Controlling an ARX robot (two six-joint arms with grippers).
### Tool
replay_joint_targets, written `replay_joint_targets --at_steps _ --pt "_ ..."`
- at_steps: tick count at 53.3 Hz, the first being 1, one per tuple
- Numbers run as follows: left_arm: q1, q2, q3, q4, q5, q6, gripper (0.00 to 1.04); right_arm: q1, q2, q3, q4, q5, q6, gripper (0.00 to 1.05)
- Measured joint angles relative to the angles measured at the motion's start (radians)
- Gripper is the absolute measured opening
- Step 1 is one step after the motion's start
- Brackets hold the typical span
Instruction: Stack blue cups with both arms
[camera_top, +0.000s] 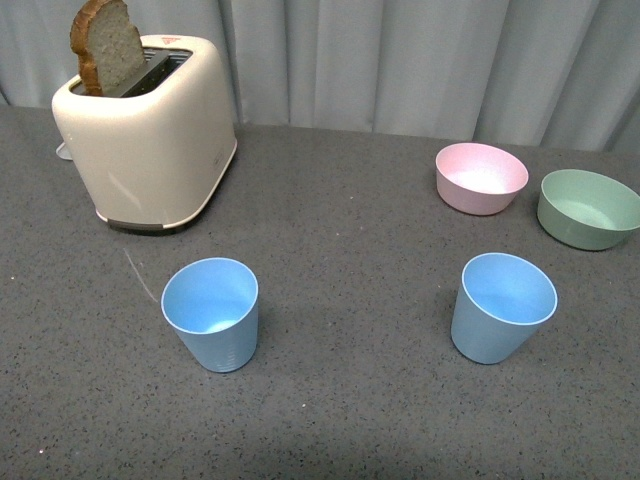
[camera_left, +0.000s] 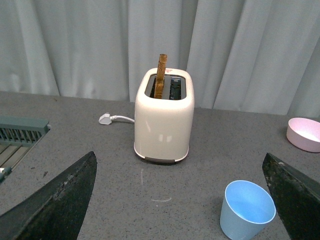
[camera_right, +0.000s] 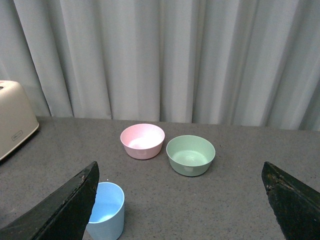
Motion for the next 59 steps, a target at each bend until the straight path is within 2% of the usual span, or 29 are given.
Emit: replay_joint_targets --at_steps 59 --pt "0.000 0.000 0.000 0.000 0.000 0.000 0.98 0.000 0.000 0.000 0.000 0.000 0.000 0.95"
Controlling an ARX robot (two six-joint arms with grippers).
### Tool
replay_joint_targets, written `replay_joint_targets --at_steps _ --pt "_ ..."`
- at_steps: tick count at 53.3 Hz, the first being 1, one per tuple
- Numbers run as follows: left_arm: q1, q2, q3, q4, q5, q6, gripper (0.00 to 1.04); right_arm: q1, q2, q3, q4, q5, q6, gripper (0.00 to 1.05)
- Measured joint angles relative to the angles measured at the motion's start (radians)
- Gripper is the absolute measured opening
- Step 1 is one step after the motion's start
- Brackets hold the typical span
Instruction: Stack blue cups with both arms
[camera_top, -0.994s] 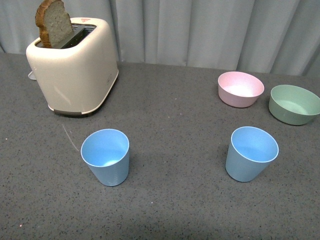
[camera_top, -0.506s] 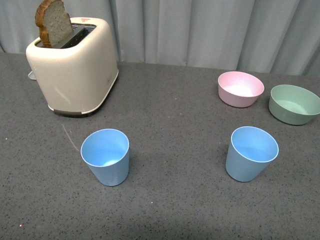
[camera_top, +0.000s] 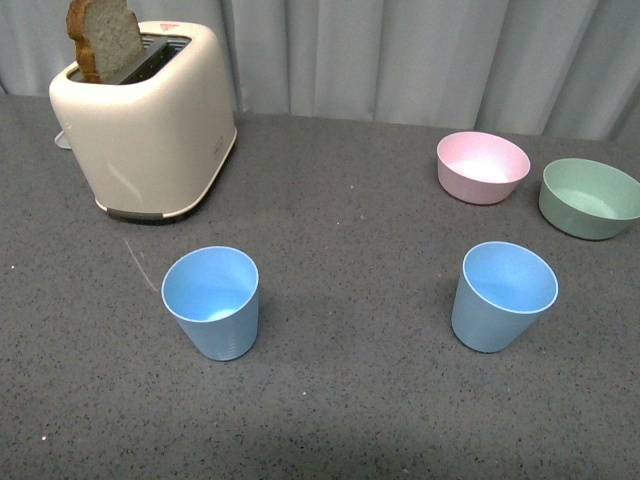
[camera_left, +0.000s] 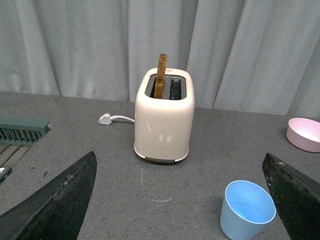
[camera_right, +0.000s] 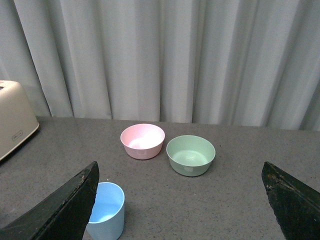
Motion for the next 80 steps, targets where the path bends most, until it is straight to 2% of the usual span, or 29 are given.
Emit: replay_joint_targets --at_steps 12,17,22,29,36,46,59,67,80 --pt "0.000 0.000 0.000 0.000 0.000 0.000 0.98 0.000 0.000 0.000 0.000 0.000 0.000 0.95" --pt "-0.032 0.132 0.041 -0.079 -0.118 -0.088 0.98 0.000 0.000 0.000 0.000 0.000 0.000 0.95" --pt "-0.040 0.325 0.072 0.011 -0.096 -0.129 0.98 0.000 0.000 0.000 0.000 0.000 0.000 0.95" --pt "-0.073 0.748 0.230 0.177 0.008 -0.182 0.98 0.000 0.000 0.000 0.000 0.000 0.000 0.95" --pt "-0.130 1.115 0.390 0.201 0.104 -0.181 0.98 0.000 0.000 0.000 0.000 0.000 0.000 0.95" --pt "-0.201 1.415 0.570 0.165 0.130 -0.181 0.98 0.000 0.000 0.000 0.000 0.000 0.000 0.95" --pt "-0.272 1.617 0.732 0.039 0.124 -0.180 0.98 0.000 0.000 0.000 0.000 0.000 0.000 0.95" --pt "-0.267 1.653 0.761 -0.023 0.104 -0.177 0.98 0.000 0.000 0.000 0.000 0.000 0.000 0.95" --pt "-0.246 1.697 0.771 -0.057 0.126 -0.181 0.98 0.000 0.000 0.000 0.000 0.000 0.000 0.95"
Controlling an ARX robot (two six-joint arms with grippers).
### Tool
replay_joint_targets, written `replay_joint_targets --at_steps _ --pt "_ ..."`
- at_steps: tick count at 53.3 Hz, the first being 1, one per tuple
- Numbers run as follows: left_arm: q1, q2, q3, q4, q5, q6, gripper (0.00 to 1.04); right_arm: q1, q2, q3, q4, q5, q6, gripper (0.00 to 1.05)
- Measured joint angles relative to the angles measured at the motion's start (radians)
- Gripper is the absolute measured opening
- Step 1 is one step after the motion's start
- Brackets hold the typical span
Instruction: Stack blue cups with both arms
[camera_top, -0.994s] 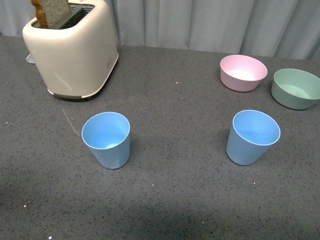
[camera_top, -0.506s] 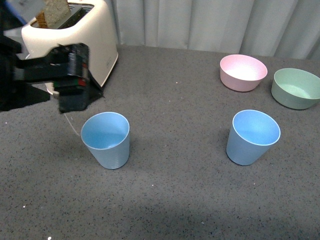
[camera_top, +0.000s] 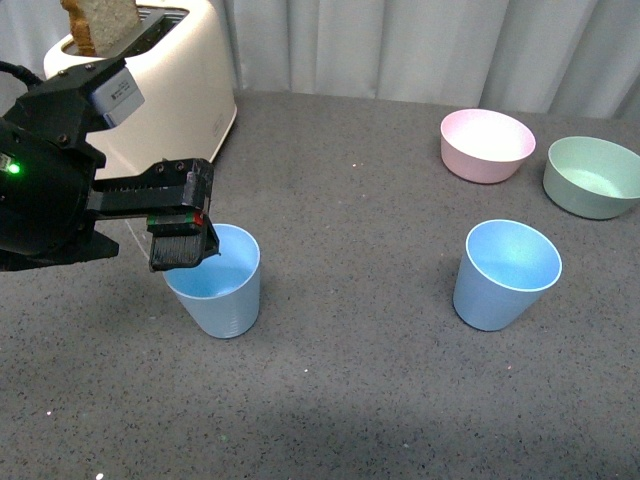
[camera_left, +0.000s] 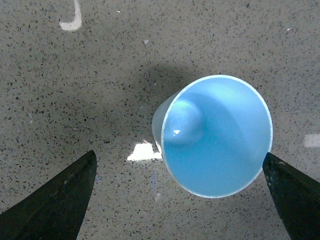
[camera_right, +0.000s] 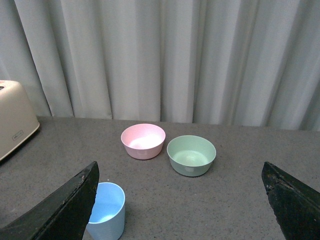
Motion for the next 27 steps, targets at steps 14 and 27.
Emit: replay_joint_targets --at_steps 14,27 --pt "0.000 0.114 0.061 -0.013 -0.019 -0.003 0.97 0.000 0.000 0.000 0.000 0.000 0.000 0.95" --pt "0.011 0.173 0.087 -0.029 -0.026 -0.030 0.56 0.000 0.000 0.000 0.000 0.000 0.000 0.95"
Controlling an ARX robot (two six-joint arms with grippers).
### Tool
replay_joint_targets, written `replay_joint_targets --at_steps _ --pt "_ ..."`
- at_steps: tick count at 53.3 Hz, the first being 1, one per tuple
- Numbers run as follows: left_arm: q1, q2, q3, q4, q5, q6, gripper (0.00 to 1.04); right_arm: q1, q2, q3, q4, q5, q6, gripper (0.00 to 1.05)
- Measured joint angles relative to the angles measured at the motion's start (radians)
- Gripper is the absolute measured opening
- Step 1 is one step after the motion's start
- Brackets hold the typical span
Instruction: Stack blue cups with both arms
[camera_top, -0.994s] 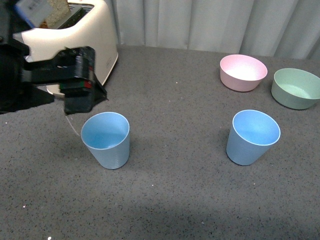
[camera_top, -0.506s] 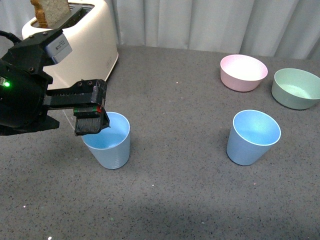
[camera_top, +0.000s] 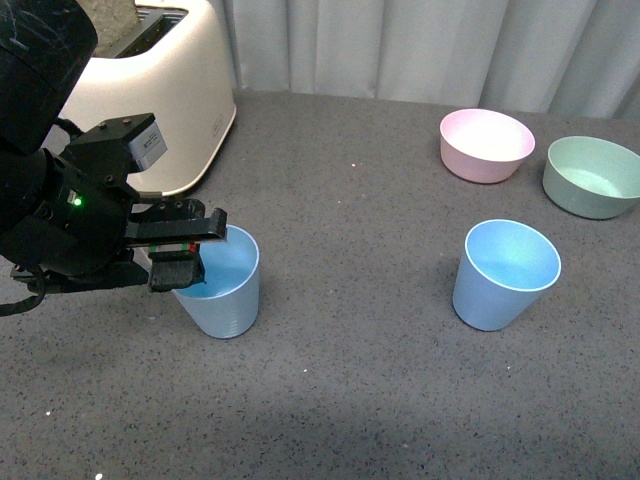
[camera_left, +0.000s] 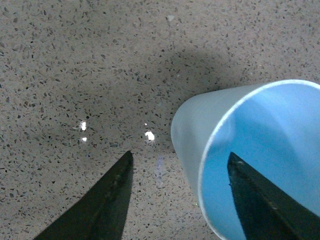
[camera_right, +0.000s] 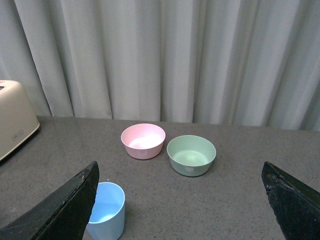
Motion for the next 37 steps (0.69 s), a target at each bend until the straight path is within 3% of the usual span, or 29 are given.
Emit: replay_joint_targets --at_steps 21,37 --pt "0.000 -0.013 0.015 -0.011 0.017 -0.045 0.03 0.000 0.000 0.000 0.000 0.000 0.000 0.95" --pt "-0.122 -0.028 0.075 -0.042 -0.025 -0.045 0.04 0.000 0.000 0.000 0.000 0.000 0.000 0.95"
